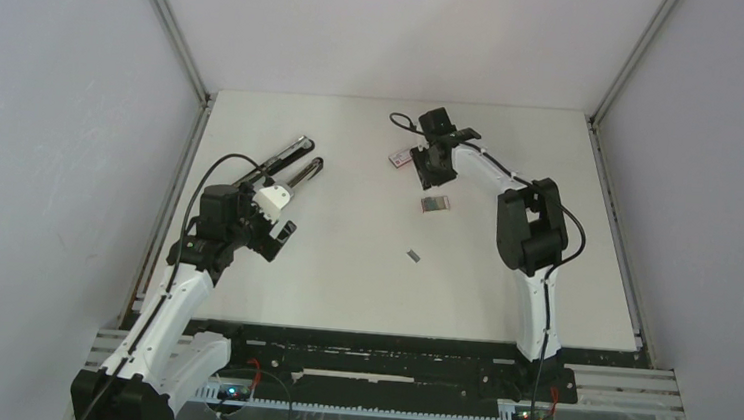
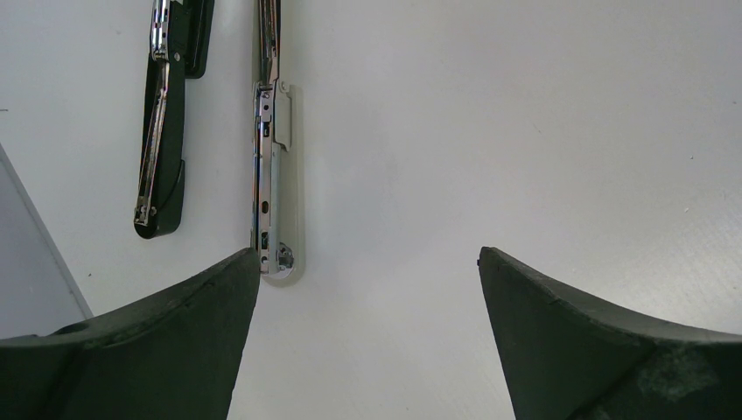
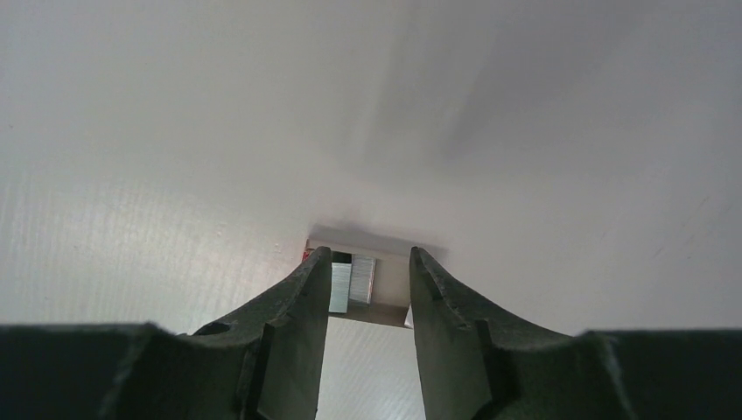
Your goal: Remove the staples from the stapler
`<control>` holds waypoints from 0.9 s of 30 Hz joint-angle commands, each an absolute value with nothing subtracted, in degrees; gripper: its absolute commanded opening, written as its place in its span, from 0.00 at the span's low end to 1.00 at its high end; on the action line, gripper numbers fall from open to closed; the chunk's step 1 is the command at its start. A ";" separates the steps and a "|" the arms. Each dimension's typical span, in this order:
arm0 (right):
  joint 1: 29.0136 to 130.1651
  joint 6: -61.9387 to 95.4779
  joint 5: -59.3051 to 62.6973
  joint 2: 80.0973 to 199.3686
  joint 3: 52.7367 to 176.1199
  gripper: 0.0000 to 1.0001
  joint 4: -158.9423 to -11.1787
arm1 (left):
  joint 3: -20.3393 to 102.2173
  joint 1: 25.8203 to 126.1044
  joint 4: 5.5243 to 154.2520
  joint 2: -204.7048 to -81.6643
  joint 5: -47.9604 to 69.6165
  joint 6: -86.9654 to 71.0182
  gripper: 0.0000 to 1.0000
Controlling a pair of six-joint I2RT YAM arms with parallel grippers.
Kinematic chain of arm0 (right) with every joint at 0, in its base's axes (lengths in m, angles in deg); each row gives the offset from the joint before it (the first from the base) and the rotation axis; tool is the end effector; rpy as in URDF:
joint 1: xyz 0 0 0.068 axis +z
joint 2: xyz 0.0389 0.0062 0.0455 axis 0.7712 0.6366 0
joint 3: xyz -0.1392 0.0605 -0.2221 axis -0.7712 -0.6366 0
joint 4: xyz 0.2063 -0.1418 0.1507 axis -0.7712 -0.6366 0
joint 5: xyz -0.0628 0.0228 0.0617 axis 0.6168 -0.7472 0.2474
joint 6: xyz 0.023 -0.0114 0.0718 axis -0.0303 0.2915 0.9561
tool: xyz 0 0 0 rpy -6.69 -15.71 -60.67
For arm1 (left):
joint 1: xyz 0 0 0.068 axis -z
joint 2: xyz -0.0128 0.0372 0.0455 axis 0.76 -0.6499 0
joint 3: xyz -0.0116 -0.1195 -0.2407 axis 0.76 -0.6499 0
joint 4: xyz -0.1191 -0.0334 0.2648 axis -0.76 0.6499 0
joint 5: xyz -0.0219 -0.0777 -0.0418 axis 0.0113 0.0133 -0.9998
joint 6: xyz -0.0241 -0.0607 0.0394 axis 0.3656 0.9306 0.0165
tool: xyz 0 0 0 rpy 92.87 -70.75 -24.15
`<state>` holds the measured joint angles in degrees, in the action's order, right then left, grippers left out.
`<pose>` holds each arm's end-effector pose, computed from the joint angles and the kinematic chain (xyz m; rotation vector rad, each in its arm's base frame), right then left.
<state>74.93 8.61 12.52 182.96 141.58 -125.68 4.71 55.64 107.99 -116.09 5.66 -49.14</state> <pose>0.4659 0.2081 0.1592 -0.5776 2.6008 0.0571 0.2354 -0.0406 0.2219 0.8004 2.0700 -0.0380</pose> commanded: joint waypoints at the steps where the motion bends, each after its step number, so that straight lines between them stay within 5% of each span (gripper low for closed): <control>1: 74.95 7.62 13.54 182.96 141.23 0.39 -125.85 | 3.75 55.32 106.33 -115.41 5.92 -49.97 1.00; 27: 74.38 6.99 13.49 184.83 141.10 0.39 -126.71 | 3.66 55.34 106.25 -115.20 5.98 -50.08 1.00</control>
<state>74.52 7.47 13.17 185.63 140.79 -126.86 4.71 55.64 107.99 -116.09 5.83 -49.16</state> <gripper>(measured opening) 0.386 0.996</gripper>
